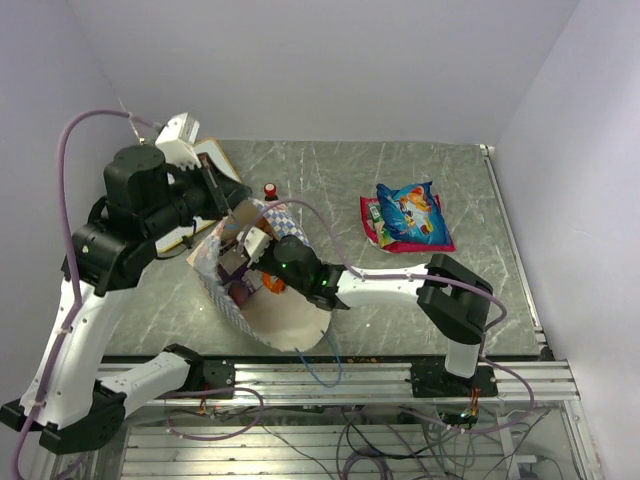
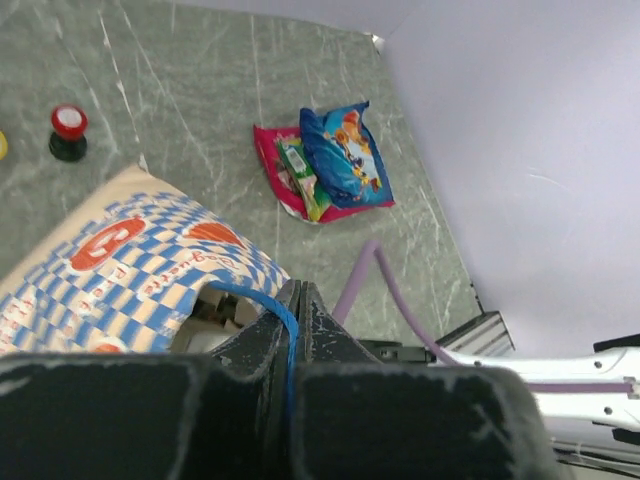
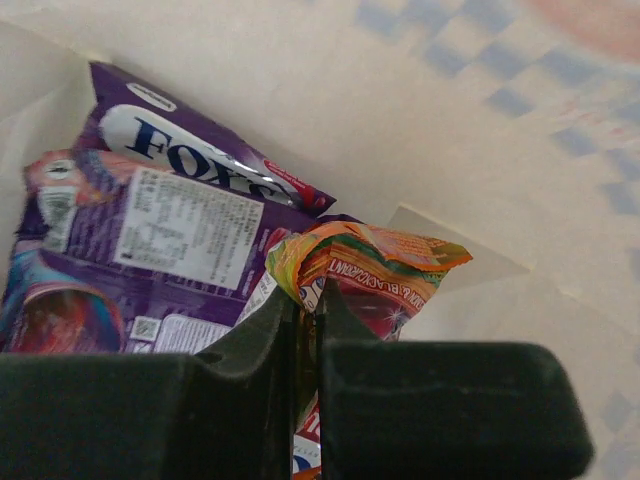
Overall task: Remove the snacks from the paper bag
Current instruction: Take out the snack from the paper bag.
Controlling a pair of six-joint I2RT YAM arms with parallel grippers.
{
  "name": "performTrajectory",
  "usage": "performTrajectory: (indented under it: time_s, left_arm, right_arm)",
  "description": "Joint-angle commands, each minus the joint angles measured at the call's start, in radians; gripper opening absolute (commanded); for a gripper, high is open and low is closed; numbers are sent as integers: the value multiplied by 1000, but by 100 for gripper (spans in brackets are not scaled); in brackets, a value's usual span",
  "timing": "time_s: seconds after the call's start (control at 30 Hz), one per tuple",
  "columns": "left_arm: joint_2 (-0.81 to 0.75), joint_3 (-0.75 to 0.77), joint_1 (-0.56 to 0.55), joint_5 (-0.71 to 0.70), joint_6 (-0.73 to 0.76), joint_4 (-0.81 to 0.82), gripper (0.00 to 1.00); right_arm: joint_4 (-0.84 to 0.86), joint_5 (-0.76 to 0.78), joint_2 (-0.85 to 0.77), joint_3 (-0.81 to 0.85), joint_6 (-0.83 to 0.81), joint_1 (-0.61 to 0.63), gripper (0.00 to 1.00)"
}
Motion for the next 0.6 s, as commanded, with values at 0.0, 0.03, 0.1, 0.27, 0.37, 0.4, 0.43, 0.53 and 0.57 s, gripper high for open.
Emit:
performTrajectory:
  time_s: [0.0, 0.03, 0.1, 0.27, 0.37, 0.4, 0.43, 0.53, 0.57]
  left_arm:
    - [73, 182, -5, -109, 216, -68, 7]
    - [92, 213, -5, -134, 261, -80, 7]
    - [124, 278, -5, -163, 340, -90, 7]
    - [174, 374, -5, -111, 441, -111, 7]
    - [139, 303, -5, -40, 398, -72, 7]
    - [120, 264, -5, -20, 376, -50, 7]
    - [99, 227, -5, -9, 349, -30, 7]
    - [34, 128, -5, -20, 260, 17, 7]
    - [13, 98, -5, -19, 230, 31, 7]
  right_arm:
    - [17, 23, -4, 67, -55, 1, 2]
    - [1, -22, -3, 87, -38, 3, 2]
    - [-12, -111, -4, 133, 10, 10, 2]
    - [74, -249, -51, 135, 162, 14, 0]
    - [156, -323, -129, 65, 192, 14, 0]
    - [166, -328, -152, 44, 207, 12, 0]
    - [162, -323, -176, 26, 225, 14, 0]
    - [104, -326, -258, -34, 216, 13, 0]
    - [84, -319, -293, -53, 210, 13, 0]
